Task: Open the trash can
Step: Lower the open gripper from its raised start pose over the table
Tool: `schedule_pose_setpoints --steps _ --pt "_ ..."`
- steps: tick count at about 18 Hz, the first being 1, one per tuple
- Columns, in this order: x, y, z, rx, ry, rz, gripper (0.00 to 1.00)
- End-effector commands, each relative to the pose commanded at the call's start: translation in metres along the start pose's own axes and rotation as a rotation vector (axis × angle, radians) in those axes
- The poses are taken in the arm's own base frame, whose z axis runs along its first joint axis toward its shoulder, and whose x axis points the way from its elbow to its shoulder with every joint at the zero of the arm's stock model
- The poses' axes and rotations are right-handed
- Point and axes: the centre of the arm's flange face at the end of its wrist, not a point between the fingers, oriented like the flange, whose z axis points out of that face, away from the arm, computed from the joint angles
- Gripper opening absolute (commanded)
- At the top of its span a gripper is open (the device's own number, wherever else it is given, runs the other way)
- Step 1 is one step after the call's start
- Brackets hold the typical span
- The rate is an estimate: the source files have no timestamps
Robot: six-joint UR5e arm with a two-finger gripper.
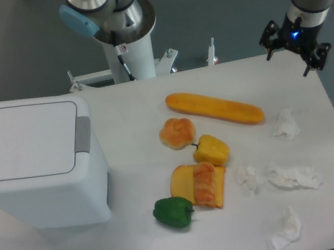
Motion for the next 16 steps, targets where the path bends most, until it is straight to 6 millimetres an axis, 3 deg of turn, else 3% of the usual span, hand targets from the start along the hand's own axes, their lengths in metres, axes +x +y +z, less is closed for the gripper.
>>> schedule_pose_setpoints --steps 8,10,12,16 --pt "0.0 -0.005 0.007 0.033 0.011 -0.013 1.0" --pt "0.004 -0.009 0.008 0.074 0.015 -0.083 1.0" --pt "0.007 -0.013 0.002 0.077 0.011 -0.158 1.0" --pt "0.018 -0.032 -0.029 0.114 -0.035 -0.215 1.0"
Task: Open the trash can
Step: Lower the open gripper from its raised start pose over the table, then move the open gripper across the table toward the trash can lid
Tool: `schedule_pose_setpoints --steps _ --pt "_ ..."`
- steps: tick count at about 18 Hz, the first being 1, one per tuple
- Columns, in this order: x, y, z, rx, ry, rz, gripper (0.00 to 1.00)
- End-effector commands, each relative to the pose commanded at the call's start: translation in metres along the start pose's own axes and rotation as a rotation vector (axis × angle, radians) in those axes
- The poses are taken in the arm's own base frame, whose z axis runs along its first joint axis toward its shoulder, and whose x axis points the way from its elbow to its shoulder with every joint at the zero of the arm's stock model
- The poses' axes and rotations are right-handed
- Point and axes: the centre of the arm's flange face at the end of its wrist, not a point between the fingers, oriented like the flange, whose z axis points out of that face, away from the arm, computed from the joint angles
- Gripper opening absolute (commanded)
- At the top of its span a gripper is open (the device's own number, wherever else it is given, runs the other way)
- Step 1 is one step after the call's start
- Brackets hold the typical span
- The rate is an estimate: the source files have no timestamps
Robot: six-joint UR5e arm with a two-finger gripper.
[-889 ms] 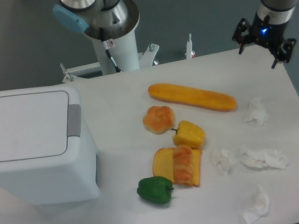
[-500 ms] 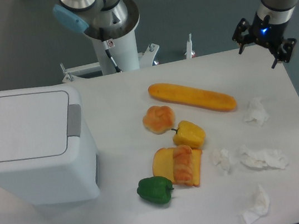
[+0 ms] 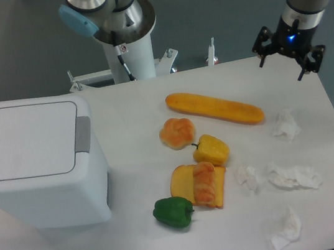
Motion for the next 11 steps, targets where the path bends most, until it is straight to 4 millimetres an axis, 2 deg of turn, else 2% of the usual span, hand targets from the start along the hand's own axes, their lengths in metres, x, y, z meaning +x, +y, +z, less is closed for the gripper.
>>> schedule_pose_setpoints --steps 5,7,11 --pt "0.031 -0.037 -0.041 0.199 -0.013 -0.148 1.0" --pt "0.044 -0.061 -0.043 0.241 0.016 -0.223 1.0" --pt "0.063 -0.094 -0.041 0.299 0.08 -0.324 1.0"
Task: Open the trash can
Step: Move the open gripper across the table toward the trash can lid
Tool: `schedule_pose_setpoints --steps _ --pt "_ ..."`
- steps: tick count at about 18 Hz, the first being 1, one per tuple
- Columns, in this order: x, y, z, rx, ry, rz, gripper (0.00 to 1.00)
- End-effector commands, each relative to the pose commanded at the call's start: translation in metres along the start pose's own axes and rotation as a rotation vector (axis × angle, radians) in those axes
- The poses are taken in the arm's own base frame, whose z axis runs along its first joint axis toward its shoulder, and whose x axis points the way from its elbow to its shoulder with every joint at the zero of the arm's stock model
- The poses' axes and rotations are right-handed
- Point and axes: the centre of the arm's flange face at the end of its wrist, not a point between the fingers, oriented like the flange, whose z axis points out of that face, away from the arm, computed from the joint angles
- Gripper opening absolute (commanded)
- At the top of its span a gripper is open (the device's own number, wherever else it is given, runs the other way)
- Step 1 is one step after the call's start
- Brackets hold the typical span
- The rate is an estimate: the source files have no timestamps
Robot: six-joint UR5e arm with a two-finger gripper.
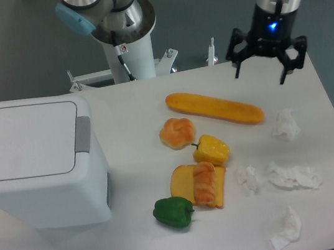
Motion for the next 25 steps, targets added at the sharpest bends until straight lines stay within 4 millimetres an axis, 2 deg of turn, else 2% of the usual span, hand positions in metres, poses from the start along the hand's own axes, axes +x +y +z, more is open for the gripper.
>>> schedule_pose_setpoints --steps 2,4,10,15,18,25 --pt "0.013 -0.008 0.004 0.008 0.017 -0.083 1.0" --pt "0.037 -0.021 0.01 0.002 0.035 -0.128 1.0" --pt "0.085 -0.045 0.012 0.022 0.084 -0.295 1.0" --pt "0.105 -0.054 0.003 0.075 0.162 -0.446 1.0" --pt "0.125 -0.063 0.002 0.088 0.203 -0.47 1.0" --pt "0.162 -0.08 0.014 0.081 0.226 -0.479 1.0"
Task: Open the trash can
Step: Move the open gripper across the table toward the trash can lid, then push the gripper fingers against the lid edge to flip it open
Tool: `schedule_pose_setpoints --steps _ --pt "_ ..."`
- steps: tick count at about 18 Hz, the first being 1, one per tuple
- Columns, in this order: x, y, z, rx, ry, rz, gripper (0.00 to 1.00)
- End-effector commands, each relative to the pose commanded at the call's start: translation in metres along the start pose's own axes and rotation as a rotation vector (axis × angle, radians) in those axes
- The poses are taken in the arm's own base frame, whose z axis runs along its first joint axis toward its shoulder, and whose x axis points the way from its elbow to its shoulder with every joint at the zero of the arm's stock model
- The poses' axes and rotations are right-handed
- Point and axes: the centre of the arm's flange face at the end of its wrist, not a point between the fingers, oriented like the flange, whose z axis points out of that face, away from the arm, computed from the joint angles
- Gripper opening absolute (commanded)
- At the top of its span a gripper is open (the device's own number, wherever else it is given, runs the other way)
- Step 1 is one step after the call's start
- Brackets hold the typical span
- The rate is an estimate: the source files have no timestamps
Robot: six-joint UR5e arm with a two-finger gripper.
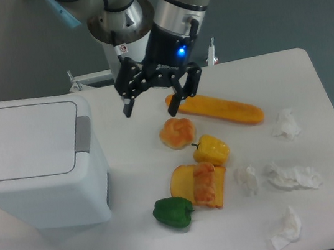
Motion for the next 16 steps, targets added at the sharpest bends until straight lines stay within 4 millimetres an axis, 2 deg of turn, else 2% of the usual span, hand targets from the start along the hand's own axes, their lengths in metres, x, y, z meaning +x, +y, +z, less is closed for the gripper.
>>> schedule_pose_setpoints --steps 3,5,6,11,16 --pt "0.004 0.001 0.01 -0.015 0.005 0.009 1.0" --pt "0.014 0.001 0.026 -0.024 0.006 0.043 1.0" --pt "0.017 0.001 0.027 -0.02 0.004 0.051 1.0" --pt "0.017 0.005 0.045 -0.053 -0.002 0.057 1.0" --pt "0.013 0.01 0.051 -0.07 -0.026 0.067 1.0"
